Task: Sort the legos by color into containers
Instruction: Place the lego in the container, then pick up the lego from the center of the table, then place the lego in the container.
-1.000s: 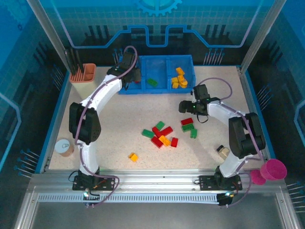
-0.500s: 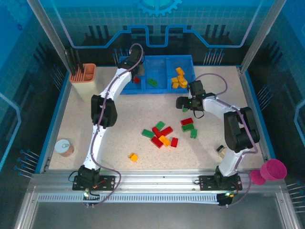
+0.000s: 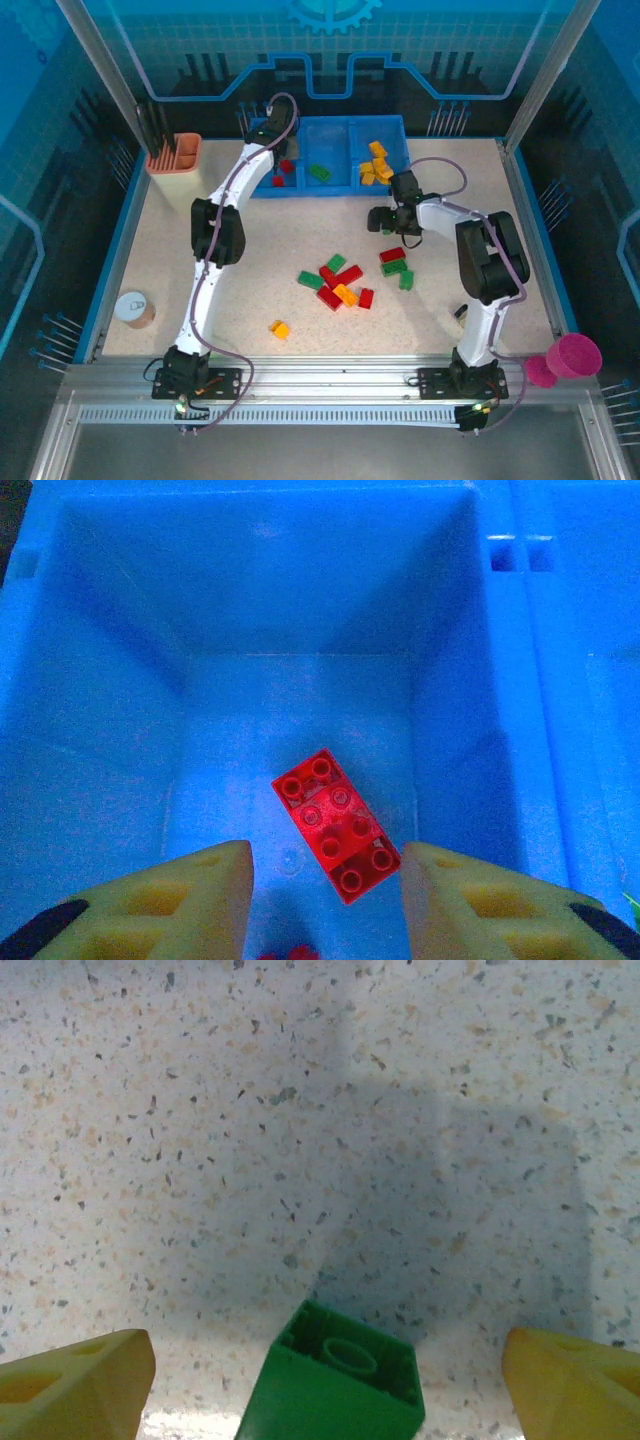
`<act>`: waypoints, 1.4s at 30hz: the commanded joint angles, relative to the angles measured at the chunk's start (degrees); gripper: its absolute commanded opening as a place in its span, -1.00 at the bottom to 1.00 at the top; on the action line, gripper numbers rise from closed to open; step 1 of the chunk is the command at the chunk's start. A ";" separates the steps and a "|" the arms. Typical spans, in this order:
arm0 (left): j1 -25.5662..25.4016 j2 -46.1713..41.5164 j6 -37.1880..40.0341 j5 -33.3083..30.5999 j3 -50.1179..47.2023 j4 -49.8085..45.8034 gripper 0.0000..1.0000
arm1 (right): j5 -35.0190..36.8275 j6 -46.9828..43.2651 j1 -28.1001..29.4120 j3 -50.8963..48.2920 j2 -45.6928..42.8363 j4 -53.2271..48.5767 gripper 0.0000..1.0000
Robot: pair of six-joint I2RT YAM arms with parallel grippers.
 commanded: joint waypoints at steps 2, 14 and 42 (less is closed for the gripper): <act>0.15 0.64 -0.49 0.20 -0.54 0.10 -0.10 | -0.21 0.29 0.95 2.73 2.00 -0.44 0.73; -0.20 -6.60 -0.55 2.09 -1.78 -0.64 0.04 | 0.24 -0.29 1.11 1.61 3.39 -0.61 0.02; -1.25 -86.66 0.93 4.48 -80.75 10.00 0.98 | -0.63 -22.77 10.40 46.99 12.60 -18.03 -0.40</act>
